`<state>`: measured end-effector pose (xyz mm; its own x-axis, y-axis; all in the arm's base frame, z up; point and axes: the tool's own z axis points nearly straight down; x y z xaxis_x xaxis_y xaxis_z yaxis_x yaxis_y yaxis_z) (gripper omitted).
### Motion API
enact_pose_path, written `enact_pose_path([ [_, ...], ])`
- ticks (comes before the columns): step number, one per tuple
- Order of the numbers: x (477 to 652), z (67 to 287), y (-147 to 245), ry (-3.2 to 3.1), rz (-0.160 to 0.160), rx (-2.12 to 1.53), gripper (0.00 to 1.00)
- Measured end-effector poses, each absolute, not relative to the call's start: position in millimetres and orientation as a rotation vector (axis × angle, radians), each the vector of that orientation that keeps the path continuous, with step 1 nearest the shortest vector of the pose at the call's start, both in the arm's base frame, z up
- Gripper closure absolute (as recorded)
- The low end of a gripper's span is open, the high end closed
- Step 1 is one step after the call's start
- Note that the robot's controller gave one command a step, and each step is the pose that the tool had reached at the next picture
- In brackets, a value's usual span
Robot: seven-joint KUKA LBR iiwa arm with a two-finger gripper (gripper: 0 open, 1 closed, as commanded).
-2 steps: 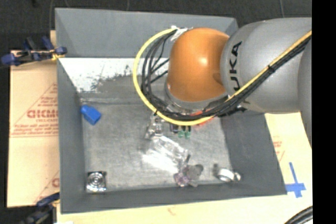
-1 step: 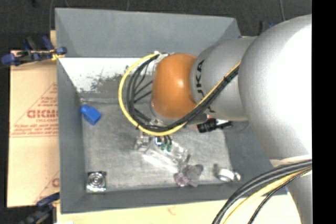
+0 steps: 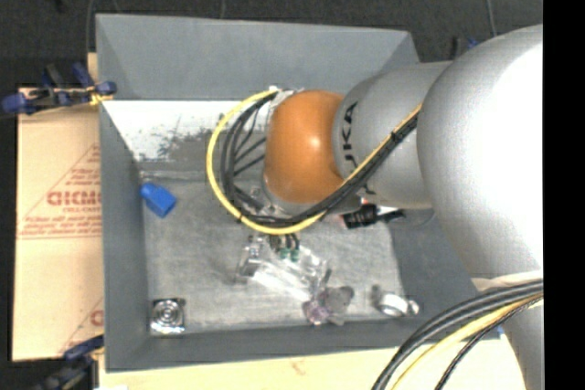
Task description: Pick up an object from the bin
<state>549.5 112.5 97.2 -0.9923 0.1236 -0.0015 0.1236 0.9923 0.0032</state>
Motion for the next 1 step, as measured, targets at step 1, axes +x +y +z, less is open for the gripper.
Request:
enact_pose_path([
  [1, 535.8, 135.3, 24.4, 3.13, -0.006, 0.201, 0.0],
])
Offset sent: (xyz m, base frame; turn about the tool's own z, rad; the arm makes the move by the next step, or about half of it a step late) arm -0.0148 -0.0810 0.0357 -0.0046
